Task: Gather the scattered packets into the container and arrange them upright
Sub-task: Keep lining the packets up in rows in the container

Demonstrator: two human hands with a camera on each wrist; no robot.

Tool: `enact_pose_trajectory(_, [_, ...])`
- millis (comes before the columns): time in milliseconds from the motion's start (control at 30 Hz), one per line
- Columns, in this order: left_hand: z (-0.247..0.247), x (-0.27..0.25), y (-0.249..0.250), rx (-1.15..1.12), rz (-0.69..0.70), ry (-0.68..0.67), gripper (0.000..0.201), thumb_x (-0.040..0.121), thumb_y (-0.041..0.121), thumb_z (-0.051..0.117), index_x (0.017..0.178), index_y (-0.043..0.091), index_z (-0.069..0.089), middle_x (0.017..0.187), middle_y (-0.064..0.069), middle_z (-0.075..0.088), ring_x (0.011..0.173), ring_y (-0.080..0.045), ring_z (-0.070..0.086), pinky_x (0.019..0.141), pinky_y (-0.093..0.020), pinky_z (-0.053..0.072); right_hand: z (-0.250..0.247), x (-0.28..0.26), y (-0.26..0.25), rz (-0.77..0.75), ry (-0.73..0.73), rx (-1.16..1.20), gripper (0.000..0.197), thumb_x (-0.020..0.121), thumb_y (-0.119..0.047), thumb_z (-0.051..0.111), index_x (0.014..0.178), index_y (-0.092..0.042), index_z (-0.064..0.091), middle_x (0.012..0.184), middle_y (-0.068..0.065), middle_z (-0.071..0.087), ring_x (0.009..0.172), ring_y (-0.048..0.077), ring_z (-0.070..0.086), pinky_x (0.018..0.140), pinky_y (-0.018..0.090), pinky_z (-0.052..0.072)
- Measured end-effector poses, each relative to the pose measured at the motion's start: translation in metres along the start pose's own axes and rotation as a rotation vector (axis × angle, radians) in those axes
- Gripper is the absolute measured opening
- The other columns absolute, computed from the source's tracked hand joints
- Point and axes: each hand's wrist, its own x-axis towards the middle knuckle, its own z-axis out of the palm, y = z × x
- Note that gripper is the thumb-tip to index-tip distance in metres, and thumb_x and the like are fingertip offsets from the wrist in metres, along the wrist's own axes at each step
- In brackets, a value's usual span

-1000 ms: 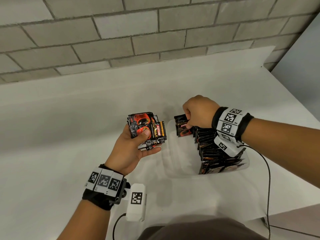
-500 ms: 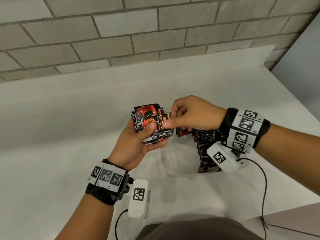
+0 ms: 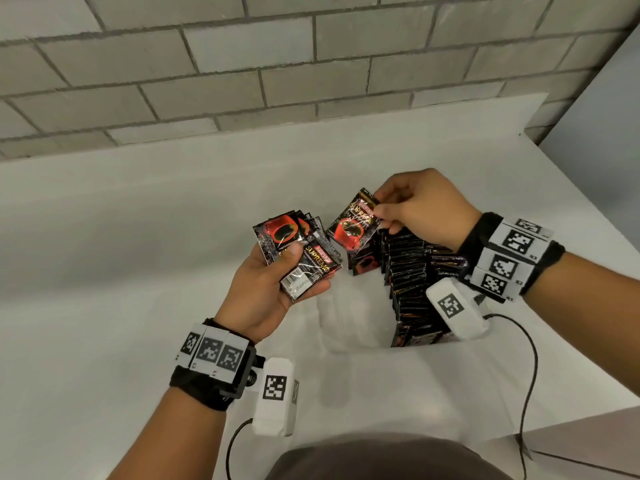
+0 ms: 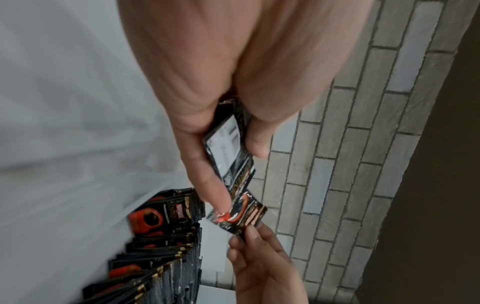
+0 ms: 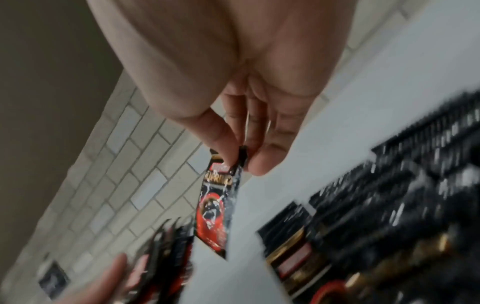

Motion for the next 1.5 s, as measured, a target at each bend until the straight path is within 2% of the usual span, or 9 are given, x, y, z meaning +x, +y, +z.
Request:
enact_pose_trajectory(167, [-0.013, 0.001, -0.001, 0.019, 0.037, 0.053, 0.043, 0.1, 0.012, 0.056, 0.142, 0.011, 0.05, 0.127, -0.014, 0.071, 0.105, -0.044, 0.072, 0.076, -0.048, 0.064, -0.004, -0.001, 0.005, -0.132, -0.06, -0.407, 0.008, 0.079, -0.022, 0.081, 0.084, -0.024, 0.075, 0.079, -0.011, 0.071, 0.075, 0.003, 0.065, 0.068, 0.014, 0.048])
enact_pose_trajectory(400, [-0.012, 0.0, -0.001, 0.046, 0.036, 0.047, 0.044, 0.095, 0.015, 0.06, 0.139, 0.013, 0.053, 0.125, -0.014, 0.072, 0.101, -0.046, 0.073, 0.074, -0.047, 0.064, 0.02, 0.007, 0.02, -0.168, -0.154, -0.658, 0.004, 0.082, -0.019, 0.076, 0.085, -0.021, 0.077, 0.078, -0.012, 0.061, 0.082, 0.013, 0.06, 0.078, 0.035, 0.054])
enact_pose_trajectory(533, [-0.011, 0.002, -0.004, 0.053, 0.011, 0.037, 0.048, 0.095, 0.016, 0.061, 0.142, 0.012, 0.051, 0.13, -0.017, 0.069, 0.105, -0.049, 0.071, 0.075, -0.048, 0.063, 0.02, 0.013, 0.018, -0.156, -0.164, -0.709, 0.009, 0.08, -0.018, 0.078, 0.08, -0.025, 0.073, 0.082, -0.006, 0.063, 0.081, 0.013, 0.055, 0.079, 0.035, 0.054])
enact_pose_trajectory(667, [-0.009, 0.004, -0.006, 0.056, 0.0, 0.025, 0.051, 0.093, 0.017, 0.062, 0.143, 0.013, 0.051, 0.13, -0.017, 0.069, 0.106, -0.048, 0.071, 0.074, -0.046, 0.063, 0.024, 0.017, 0.022, -0.127, -0.145, -0.748, 0.027, 0.078, -0.024, 0.077, 0.065, -0.035, 0.056, 0.083, -0.006, 0.057, 0.087, 0.018, 0.058, 0.069, 0.031, 0.047])
enact_pose_trajectory(867, [-0.006, 0.006, -0.006, 0.051, -0.005, 0.015, 0.051, 0.091, 0.017, 0.064, 0.141, 0.013, 0.053, 0.13, -0.016, 0.07, 0.105, -0.048, 0.071, 0.073, -0.047, 0.063, 0.023, 0.017, 0.024, -0.145, -0.119, -0.771, 0.018, 0.08, -0.015, 0.07, 0.072, -0.029, 0.06, 0.076, -0.015, 0.047, 0.086, 0.011, 0.043, 0.065, 0.026, 0.033])
enact_pose_trajectory(1133, [-0.001, 0.006, -0.006, 0.061, -0.01, 0.008, 0.052, 0.091, 0.017, 0.064, 0.141, 0.012, 0.052, 0.131, -0.018, 0.068, 0.107, -0.048, 0.07, 0.072, -0.047, 0.063, 0.011, 0.011, 0.011, -0.153, -0.138, -0.68, 0.007, 0.08, -0.026, 0.075, 0.081, -0.025, 0.068, 0.078, -0.014, 0.057, 0.083, 0.012, 0.053, 0.067, 0.027, 0.04])
enact_pose_trajectory(1267, [0.009, 0.005, -0.005, 0.059, 0.008, -0.035, 0.053, 0.092, 0.016, 0.062, 0.143, 0.013, 0.05, 0.133, -0.017, 0.067, 0.108, -0.046, 0.07, 0.073, -0.047, 0.063, 0.0, -0.007, -0.023, -0.191, -0.06, -0.35, 0.022, 0.084, -0.046, 0.075, 0.081, -0.024, 0.072, 0.075, -0.008, 0.067, 0.067, 0.003, 0.057, 0.065, 0.022, 0.046])
enact_pose_trajectory(1367, [0.019, 0.003, -0.005, 0.061, 0.011, -0.089, 0.053, 0.093, 0.017, 0.061, 0.144, 0.012, 0.049, 0.133, -0.017, 0.067, 0.11, -0.046, 0.07, 0.074, -0.046, 0.063, 0.007, -0.025, -0.037, -0.177, -0.1, -0.234, 0.035, 0.073, -0.059, 0.079, 0.085, -0.028, 0.07, 0.074, -0.005, 0.069, 0.062, 0.002, 0.059, 0.066, 0.022, 0.05])
enact_pose_trajectory(1500, [0.029, 0.003, -0.005, 0.036, -0.015, -0.117, 0.052, 0.093, 0.021, 0.061, 0.143, 0.012, 0.05, 0.133, -0.019, 0.067, 0.115, -0.047, 0.067, 0.074, -0.046, 0.063, 0.023, -0.03, -0.026, -0.14, -0.219, -0.207, 0.041, 0.068, -0.039, 0.09, 0.099, -0.025, 0.068, 0.074, -0.005, 0.069, 0.062, 0.008, 0.063, 0.069, 0.033, 0.055])
